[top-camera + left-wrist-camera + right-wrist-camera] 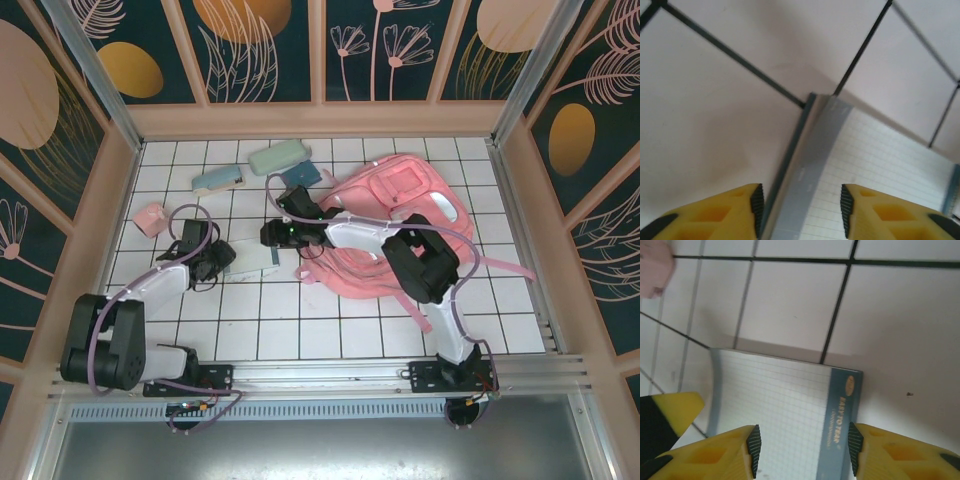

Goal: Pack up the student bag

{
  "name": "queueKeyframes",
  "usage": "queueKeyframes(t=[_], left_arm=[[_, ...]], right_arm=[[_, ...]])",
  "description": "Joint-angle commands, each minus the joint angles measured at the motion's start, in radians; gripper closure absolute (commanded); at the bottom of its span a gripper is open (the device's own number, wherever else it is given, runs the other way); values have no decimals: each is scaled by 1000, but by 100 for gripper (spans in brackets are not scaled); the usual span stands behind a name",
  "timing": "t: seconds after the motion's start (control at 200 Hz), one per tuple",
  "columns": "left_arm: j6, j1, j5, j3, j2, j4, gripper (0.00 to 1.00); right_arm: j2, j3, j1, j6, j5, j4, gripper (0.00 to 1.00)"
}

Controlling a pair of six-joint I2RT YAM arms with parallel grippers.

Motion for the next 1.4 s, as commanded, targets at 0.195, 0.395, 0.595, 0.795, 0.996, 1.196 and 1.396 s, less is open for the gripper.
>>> queueKeyframes(t=[0.195,0.395,0.595,0.795,0.996,1.196,1.396], left_arm=[[27,5,12,-34,64,32,67],[18,5,38,-50,76,49,72],[11,5,65,-56,83,69,73],[13,5,90,-53,86,79,74],[12,6,100,-50,70,76,74],[14,5,99,-36,31,46,73],[22,5,93,34,-52,-24,55]], right_arm=[[105,100,37,59,93,-143,49],[172,149,42,75,33,-168,50],[173,139,43,60,-195,-26,60],[93,79,36,51,-372,158,62],[51,45,32,77,-442,254,65],[43,30,19,98,-422,255,93],[-32,7,-13,83,-376,230,100]])
